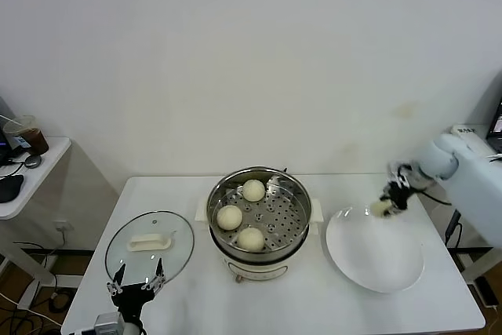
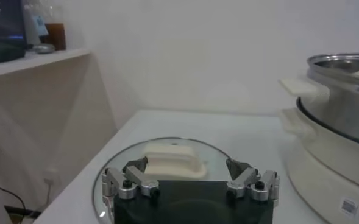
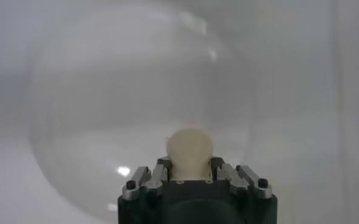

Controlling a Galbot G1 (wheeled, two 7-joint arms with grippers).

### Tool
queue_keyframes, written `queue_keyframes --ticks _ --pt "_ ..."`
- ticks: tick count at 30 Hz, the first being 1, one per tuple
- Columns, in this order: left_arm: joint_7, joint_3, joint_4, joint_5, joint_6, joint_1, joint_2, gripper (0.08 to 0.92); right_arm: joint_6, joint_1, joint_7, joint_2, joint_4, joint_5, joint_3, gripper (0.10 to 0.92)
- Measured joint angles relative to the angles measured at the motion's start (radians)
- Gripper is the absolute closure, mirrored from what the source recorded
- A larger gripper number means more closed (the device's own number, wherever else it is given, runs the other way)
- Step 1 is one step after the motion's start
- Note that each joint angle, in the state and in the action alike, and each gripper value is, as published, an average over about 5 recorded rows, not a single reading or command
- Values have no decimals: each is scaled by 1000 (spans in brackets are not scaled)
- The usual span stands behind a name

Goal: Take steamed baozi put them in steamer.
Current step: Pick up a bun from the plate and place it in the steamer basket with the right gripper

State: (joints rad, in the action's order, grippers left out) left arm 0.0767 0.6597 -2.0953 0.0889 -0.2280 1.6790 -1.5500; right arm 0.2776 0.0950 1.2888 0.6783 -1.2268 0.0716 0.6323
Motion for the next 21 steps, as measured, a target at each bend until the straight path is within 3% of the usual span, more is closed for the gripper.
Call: queue_keyframes --ticks 11,21 --pt "7 0 -18 11 -4 -12 7 177 145 336 -28 128 -109 -312 296 609" --pt "7 6 -25 31 -13 -23 4 177 208 431 -68 259 -132 -397 457 609"
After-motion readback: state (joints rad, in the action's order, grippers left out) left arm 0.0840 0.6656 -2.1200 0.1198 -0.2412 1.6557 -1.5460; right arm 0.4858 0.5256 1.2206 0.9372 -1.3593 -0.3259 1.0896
